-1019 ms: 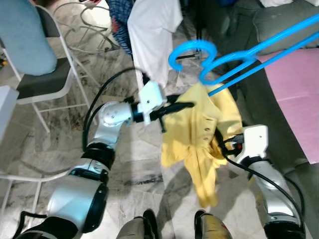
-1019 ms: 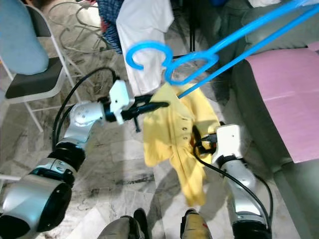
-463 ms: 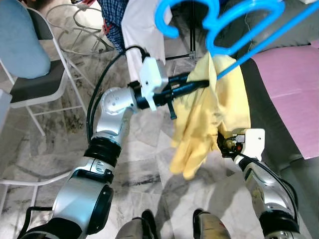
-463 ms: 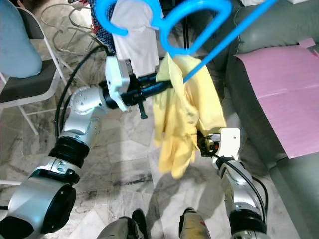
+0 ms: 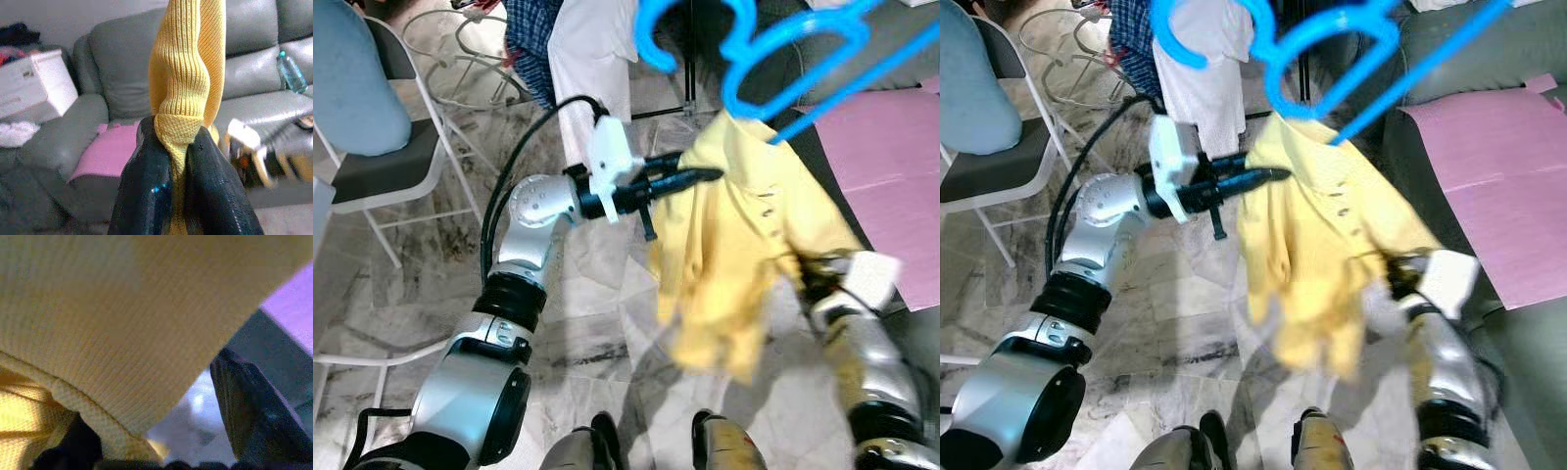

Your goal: Hang hanger

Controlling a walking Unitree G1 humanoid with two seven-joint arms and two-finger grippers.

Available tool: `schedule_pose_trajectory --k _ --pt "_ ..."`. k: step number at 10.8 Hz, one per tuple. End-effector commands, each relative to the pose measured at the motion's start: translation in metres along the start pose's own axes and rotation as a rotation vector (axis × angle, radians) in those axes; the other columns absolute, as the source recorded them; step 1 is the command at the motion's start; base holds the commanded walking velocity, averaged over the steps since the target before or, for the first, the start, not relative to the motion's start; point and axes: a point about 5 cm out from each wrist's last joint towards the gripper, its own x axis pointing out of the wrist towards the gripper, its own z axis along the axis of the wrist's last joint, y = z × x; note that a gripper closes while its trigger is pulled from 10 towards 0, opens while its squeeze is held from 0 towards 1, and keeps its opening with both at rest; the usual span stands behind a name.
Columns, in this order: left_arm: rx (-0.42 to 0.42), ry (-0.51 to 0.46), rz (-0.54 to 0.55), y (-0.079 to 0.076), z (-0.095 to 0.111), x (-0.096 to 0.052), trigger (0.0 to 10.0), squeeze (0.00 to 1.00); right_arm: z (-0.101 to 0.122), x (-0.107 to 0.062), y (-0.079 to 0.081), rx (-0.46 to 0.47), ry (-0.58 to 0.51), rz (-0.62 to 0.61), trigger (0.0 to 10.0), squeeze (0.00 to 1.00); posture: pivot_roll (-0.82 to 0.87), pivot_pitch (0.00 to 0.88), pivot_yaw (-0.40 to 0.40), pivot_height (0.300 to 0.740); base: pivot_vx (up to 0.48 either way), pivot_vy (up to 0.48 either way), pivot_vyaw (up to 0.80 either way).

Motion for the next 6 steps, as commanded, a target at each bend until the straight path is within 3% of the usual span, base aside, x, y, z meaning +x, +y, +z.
schedule_pose_trajectory --k 1,2,3,6 --pt "0.047 0.0 0.077 0.009 0.002 -0.019 0.0 0.0 -0.006 -0.01 -0.032 0.033 0.033 -0.13 0.0 0.0 -0.29 0.212 0.133 0.74 0.0 0.0 0.0" --pt "0.054 0.074 0.057 0.003 -0.013 -0.029 0.0 0.0 0.009 -0.011 -0.047 0.07 -0.015 -0.168 0.0 0.0 -0.3 0.213 0.133 0.74 0.0 0.0 0.0" --pt "0.008 0.137 0.062 -0.002 -0.028 -0.041 0.0 0.0 0.031 -0.011 -0.062 0.101 -0.077 -0.2 0.0 0.0 -0.31 0.214 0.134 0.74 0.0 0.0 0.0" --pt "-0.082 0.276 0.018 -0.026 -0.062 -0.062 0.0 0.0 0.083 -0.011 -0.063 0.082 -0.209 -0.176 0.0 0.0 -0.32 0.217 0.134 0.74 0.0 0.0 0.0"
